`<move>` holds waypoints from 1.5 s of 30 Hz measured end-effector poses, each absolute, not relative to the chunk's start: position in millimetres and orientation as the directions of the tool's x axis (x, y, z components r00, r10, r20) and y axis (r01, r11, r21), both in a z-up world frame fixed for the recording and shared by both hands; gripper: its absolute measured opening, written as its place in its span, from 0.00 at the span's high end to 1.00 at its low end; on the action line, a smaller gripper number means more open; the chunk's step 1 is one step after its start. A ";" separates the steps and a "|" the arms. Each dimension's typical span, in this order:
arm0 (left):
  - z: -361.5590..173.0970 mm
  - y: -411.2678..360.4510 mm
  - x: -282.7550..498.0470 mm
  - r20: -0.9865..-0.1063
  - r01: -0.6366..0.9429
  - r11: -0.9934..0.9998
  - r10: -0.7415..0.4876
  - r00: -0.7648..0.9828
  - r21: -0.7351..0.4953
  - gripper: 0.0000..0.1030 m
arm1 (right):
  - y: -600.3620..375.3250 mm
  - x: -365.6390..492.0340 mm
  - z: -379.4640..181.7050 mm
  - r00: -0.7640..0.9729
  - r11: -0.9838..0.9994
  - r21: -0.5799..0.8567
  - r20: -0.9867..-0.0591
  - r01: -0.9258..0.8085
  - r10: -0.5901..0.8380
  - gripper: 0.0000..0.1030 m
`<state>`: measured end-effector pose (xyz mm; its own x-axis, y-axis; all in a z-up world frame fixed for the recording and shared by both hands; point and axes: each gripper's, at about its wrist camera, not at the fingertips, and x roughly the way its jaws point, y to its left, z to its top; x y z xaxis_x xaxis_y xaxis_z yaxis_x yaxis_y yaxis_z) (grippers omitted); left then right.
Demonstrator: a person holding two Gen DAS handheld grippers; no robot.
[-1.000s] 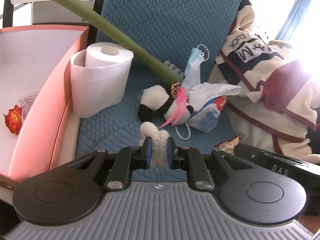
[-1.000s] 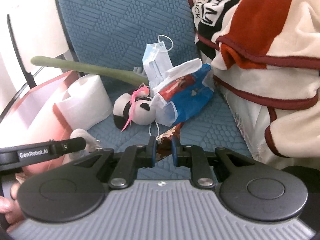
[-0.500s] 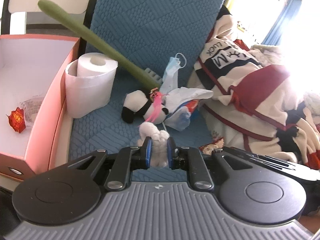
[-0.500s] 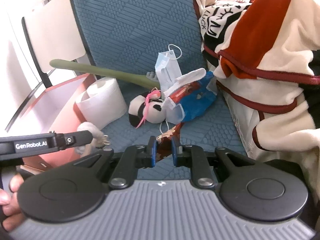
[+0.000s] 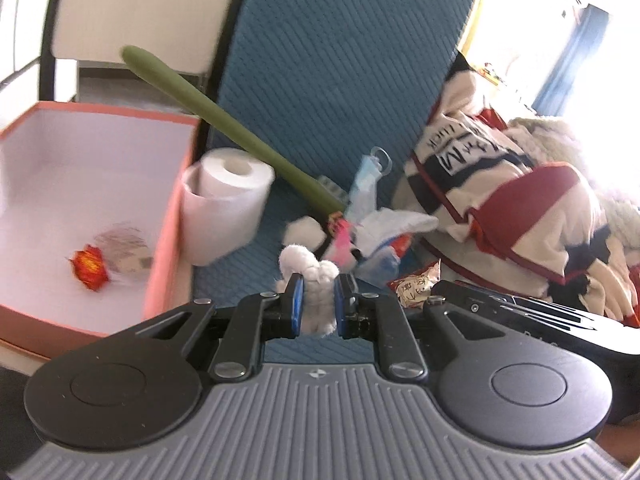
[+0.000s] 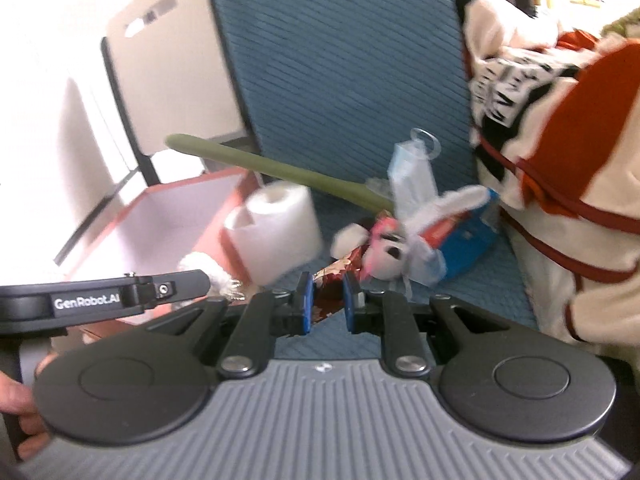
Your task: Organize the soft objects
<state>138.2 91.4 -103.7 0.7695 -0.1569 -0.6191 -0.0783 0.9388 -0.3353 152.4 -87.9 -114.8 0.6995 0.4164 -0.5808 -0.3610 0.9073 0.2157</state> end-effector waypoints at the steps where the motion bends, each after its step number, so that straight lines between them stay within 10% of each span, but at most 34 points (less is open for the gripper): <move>1: -100.3 96.9 136.0 -0.617 -0.090 0.938 -0.145 0.774 -0.334 0.82 | -81.9 152.4 -111.3 0.699 0.902 0.216 -0.574 -0.373 0.426 0.81; 45: -126.9 335.2 113.7 -0.684 -0.407 0.834 0.050 0.728 -0.372 0.82 | 156.2 199.7 -142.0 0.471 0.750 0.162 -0.688 -0.641 0.552 0.81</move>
<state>113.7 335.2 -126.9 0.7275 0.0502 -0.6843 -0.4072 0.8343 -0.3717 199.7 156.2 -142.0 0.4709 0.5516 -0.6885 -0.6414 0.7499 0.1621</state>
